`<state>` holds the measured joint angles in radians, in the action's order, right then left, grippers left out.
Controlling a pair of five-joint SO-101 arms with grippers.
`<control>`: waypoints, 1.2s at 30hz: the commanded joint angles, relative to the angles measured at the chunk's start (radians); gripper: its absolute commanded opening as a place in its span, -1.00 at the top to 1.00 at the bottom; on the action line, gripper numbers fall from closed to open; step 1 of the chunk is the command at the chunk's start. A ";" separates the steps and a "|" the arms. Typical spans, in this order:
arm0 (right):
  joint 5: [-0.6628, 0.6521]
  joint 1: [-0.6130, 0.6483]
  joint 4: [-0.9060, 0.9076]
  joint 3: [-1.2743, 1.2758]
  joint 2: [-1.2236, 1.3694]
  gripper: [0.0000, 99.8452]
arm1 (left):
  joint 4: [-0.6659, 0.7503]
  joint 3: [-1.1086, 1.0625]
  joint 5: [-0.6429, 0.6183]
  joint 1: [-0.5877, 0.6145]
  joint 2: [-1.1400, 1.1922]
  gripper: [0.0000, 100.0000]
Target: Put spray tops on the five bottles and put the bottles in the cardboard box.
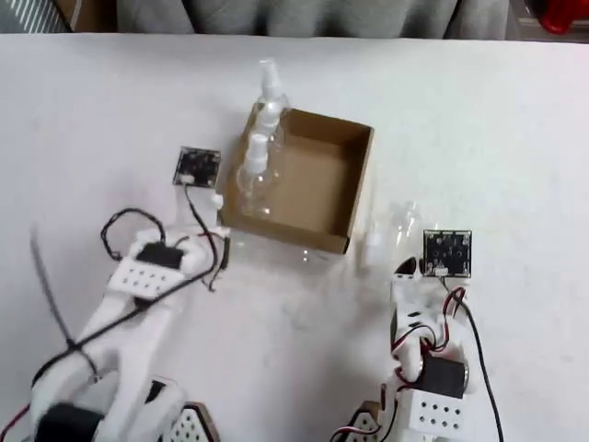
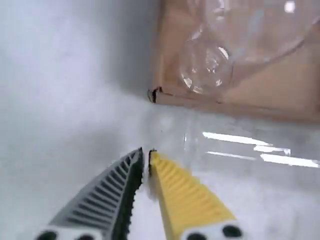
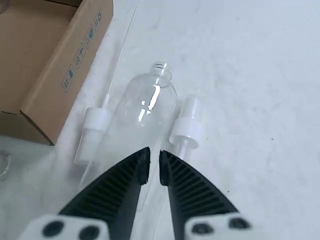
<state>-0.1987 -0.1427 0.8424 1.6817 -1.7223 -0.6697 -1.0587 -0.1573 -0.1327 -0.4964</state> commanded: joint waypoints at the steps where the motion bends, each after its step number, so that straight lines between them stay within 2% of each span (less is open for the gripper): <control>1: -0.006 0.007 0.002 0.012 -0.007 0.97 | 0.157 0.071 -0.103 0.001 0.147 0.96; 8: -0.006 0.007 0.002 0.012 -0.007 0.97 | 0.242 0.029 -0.193 -0.056 0.170 0.96; 12: -0.006 0.007 0.002 0.012 -0.007 0.97 | 0.285 -0.034 -0.198 -0.128 0.170 0.96; 18: -0.006 0.005 0.002 0.012 -0.007 0.97 | 0.275 -0.081 -0.196 -0.193 0.116 0.96; 22: -0.006 -0.004 0.002 0.012 -0.008 0.97 | 0.275 -0.147 -0.195 -0.292 0.035 0.96; 27: 0.002 -0.076 -0.004 0.003 -0.008 0.97 | 0.275 -0.212 -0.195 -0.417 -0.062 0.96; 36: 0.003 -0.136 0.002 -0.026 -0.007 0.97 | 0.273 -0.321 -0.072 -0.526 -0.222 0.96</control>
<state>-0.1987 -0.2670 0.8424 1.6817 -1.7223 -0.4058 -1.3564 -0.2754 -0.5915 -0.6206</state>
